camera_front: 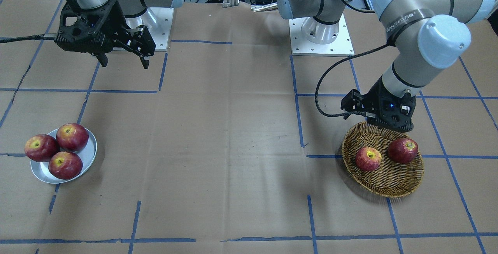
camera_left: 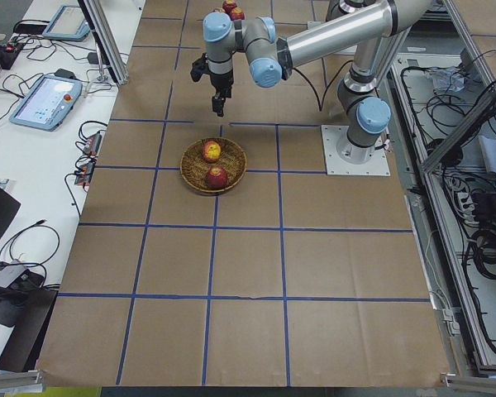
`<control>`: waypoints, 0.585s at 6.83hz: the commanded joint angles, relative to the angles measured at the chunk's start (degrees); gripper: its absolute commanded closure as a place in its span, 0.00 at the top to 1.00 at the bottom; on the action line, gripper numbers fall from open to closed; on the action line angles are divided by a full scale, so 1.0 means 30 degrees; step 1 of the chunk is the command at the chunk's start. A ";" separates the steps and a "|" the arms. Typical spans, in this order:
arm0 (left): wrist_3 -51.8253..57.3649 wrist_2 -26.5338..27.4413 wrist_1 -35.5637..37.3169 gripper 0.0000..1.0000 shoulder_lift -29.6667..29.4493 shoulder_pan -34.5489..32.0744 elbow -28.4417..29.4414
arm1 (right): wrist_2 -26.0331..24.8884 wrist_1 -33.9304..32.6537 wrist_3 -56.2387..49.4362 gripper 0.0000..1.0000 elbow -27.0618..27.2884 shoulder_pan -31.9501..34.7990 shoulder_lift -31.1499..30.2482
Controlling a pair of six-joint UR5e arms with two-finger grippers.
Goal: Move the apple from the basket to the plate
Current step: 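Lower the left gripper over the yellow-red apple in the wicker basket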
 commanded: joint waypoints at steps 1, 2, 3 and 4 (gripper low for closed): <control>0.2074 0.0041 0.2637 0.99 -0.2087 0.0767 -0.0033 | 0.0001 0.0001 0.0000 1.00 0.0000 0.0000 0.0012; 0.2811 0.0042 0.3201 0.99 -0.2763 0.1147 -0.0004 | 0.0001 0.0001 0.0000 1.00 0.0000 0.0000 0.0012; 0.3167 0.0071 0.4106 0.98 -0.3321 0.1469 -0.0004 | 0.0001 0.0001 0.0000 1.00 0.0000 0.0000 0.0012; 0.4446 0.0100 0.5391 0.98 -0.4080 0.1618 -0.0004 | 0.0030 -0.0028 0.0000 1.00 0.0000 0.0000 0.0012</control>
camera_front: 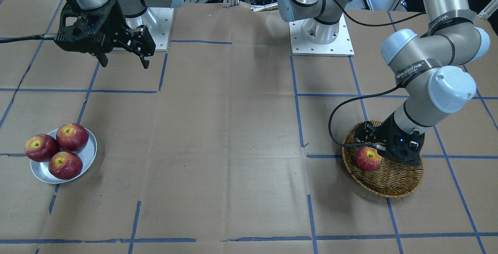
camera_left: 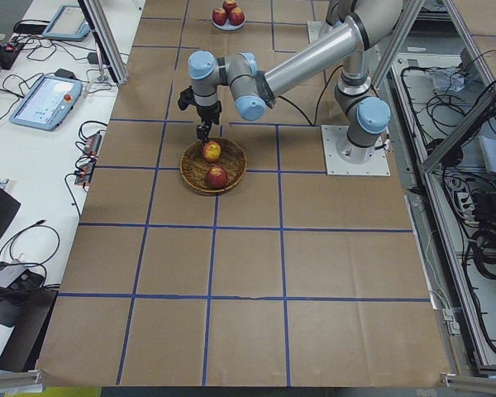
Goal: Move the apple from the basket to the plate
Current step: 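Close the left gripper on the yellow-red apple and lift it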
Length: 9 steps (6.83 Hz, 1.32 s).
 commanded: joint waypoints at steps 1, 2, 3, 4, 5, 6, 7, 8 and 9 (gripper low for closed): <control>0.1230 0.0061 0.1450 0.98 -0.1063 0.0375 0.0002 | 0.0052 0.0006 0.0000 1.00 0.0000 0.0000 0.0002; 0.1231 0.0061 0.1306 0.98 -0.1239 0.0405 0.0002 | 0.0082 -0.0023 0.0000 1.00 0.0000 0.0000 0.0002; 0.1173 0.0090 0.1101 0.99 -0.1328 0.0406 -0.0027 | 0.0053 -0.0023 0.0029 1.00 0.0000 0.0000 0.0002; 0.1172 0.0091 0.1041 0.99 -0.1473 0.0406 -0.0027 | 0.0082 -0.0023 0.0029 1.00 0.0000 0.0000 0.0002; 0.1201 0.0091 0.0954 0.99 -0.1591 0.0406 -0.0201 | 0.0053 -0.0023 0.0000 1.00 0.0000 0.0000 0.0002; 0.1173 0.0033 0.1214 0.99 -0.1592 0.0406 -0.0638 | 0.0053 -0.0023 0.0000 1.00 -0.0029 0.0000 0.0002; 0.1056 0.0003 0.1361 0.99 -0.1708 0.0435 -0.1078 | 0.0111 -0.0023 -0.0029 1.00 -0.0029 -0.0029 0.0002; 0.1055 0.0003 0.1508 0.99 -0.2057 0.0435 -0.1053 | 0.0111 -0.0023 -0.0059 1.00 -0.0029 -0.0029 0.0002; 0.1026 0.0061 0.2263 0.98 -0.2467 0.0406 -0.1082 | 0.0111 -0.0052 -0.0059 1.00 -0.0029 -0.0058 0.0002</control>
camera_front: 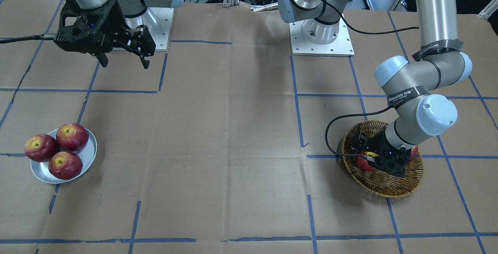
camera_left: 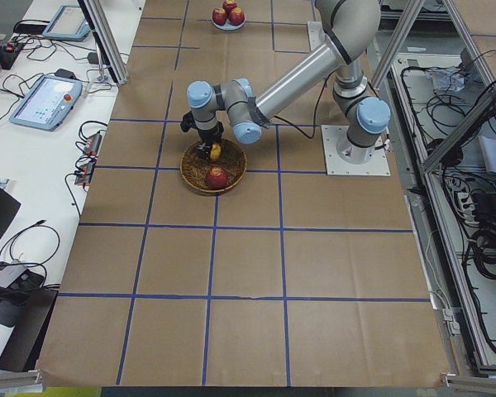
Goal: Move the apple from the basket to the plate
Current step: 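Close the left gripper on the yellow-red apple and lift it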
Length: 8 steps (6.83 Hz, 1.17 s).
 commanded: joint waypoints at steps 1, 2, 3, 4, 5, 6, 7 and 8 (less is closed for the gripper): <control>-0.0498 0.0620 0.0657 0.98 -0.0480 -0.0020 -0.0011 | -0.0023 -0.0021 -0.0013 1.00 -0.0003 -0.0023 0.0029; -0.0502 0.0916 0.0687 0.73 -0.0481 -0.0049 0.0105 | -0.0024 -0.0021 -0.0042 1.00 -0.0003 -0.0023 0.0029; -0.0532 0.1934 0.0716 0.57 -0.0568 -0.0136 0.0223 | -0.0024 -0.0021 -0.0013 1.00 -0.0003 -0.0023 0.0029; -0.0590 0.1944 0.0716 0.57 -0.0627 -0.0137 0.0166 | -0.0024 -0.0021 -0.0013 1.00 -0.0003 -0.0023 0.0029; -0.0590 0.1799 0.0687 0.56 -0.0367 -0.0166 0.0426 | -0.0024 -0.0021 -0.0013 1.00 -0.0003 -0.0023 0.0029; -0.0967 0.1769 0.0687 0.55 0.0158 -0.0427 0.0603 | 0.0005 -0.0021 -0.0013 1.00 -0.0003 -0.0023 0.0029; -0.2305 0.1885 0.0281 0.55 0.0889 -0.0981 0.0953 | 0.0035 -0.0050 -0.0013 1.00 -0.0003 -0.0023 0.0029; -0.3798 0.1886 -0.0767 0.55 0.1824 -0.2408 0.1101 | 0.0035 -0.0051 -0.0013 1.00 -0.0003 -0.0081 0.0029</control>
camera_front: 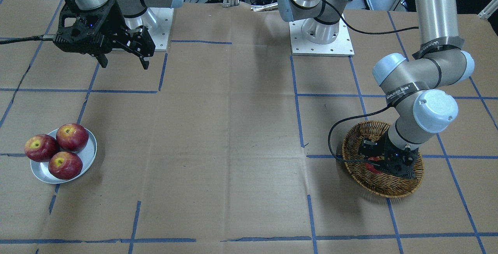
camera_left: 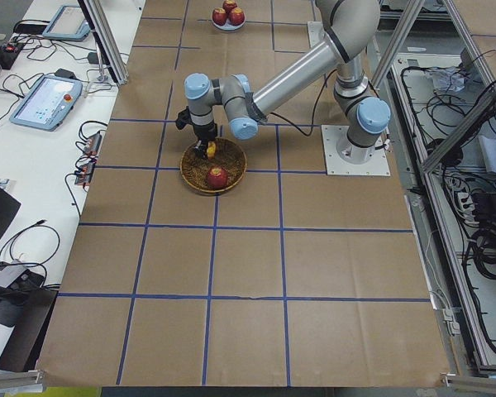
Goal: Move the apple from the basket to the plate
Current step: 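Carry the apple with the left gripper to the table center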
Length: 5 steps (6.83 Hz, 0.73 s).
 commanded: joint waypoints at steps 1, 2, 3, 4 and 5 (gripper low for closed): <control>-0.4473 0.0002 -0.1628 0.55 0.1330 -0.3117 0.0385 | 0.0128 0.0048 0.0000 1.00 0.0000 -0.0358 0.0000; -0.6968 -0.0027 -0.1838 0.55 0.1305 -0.4905 0.0416 | 0.0158 0.0078 0.0000 1.00 0.0000 -0.0564 0.0000; -0.9806 -0.0405 -0.1840 0.55 0.0985 -0.6837 0.0416 | 0.0187 0.0107 0.0000 1.00 -0.0029 -0.0566 0.0000; -1.2590 -0.1569 -0.1550 0.55 0.0373 -0.8423 0.0503 | 0.0159 0.0136 0.0000 1.00 -0.0030 -0.0566 -0.0029; -1.4155 -0.1696 -0.1518 0.56 -0.0880 -0.9715 0.1693 | 0.0158 0.0136 0.0000 1.00 -0.0030 -0.0566 -0.0029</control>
